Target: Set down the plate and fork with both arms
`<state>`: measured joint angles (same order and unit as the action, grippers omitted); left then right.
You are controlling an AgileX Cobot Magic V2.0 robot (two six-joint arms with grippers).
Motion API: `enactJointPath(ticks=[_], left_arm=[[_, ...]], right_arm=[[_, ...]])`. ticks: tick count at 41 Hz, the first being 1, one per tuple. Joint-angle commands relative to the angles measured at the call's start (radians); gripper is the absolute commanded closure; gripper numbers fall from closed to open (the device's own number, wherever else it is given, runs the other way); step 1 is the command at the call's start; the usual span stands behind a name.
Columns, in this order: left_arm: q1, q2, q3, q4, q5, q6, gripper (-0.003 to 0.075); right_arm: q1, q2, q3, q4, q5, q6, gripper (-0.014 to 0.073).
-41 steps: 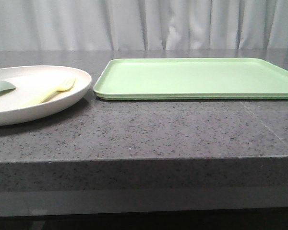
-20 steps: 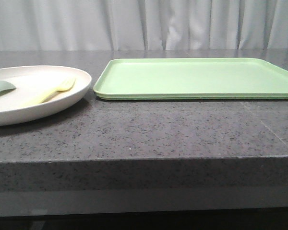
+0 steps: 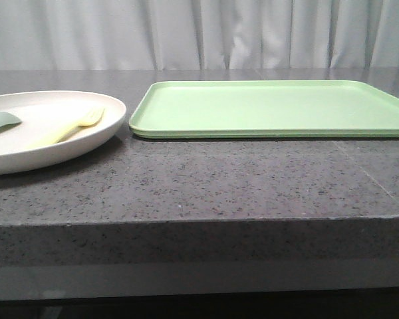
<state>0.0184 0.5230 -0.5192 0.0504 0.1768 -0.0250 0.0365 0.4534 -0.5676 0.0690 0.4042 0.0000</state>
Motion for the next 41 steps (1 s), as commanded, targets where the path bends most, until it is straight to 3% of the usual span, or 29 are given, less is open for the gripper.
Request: enactJointPath(ticks=[1,6,25,29,41], left_arm=[[0.0,0.06,-0.063,-0.013,-0.047,-0.001,0.0092],[0.0,0.184,-0.16,-0.039,0.056,-0.001,0.0092],[0.0,0.713,-0.587,-0.037,0.644,-0.001,0.0092],[0.0,0.791,-0.631,-0.037,0.696,-0.001,0.0092],[0.0,0.94,-0.639,-0.078,0.684,-0.001,0.0092]], right_arm=[[-0.003,0.011,-0.029,0.005,-0.076,-0.006,-0.0051],[-0.003,0.011,-0.029,0.005,-0.077,-0.006,-0.0051],[-0.003,0.011,-0.029,0.005,-0.075,-0.006,-0.0051],[-0.003,0.011,-0.029,0.005,-0.073,-0.006,-0.0051],[-0.003,0.011,-0.029,0.005,-0.069,-0.006,-0.0051]])
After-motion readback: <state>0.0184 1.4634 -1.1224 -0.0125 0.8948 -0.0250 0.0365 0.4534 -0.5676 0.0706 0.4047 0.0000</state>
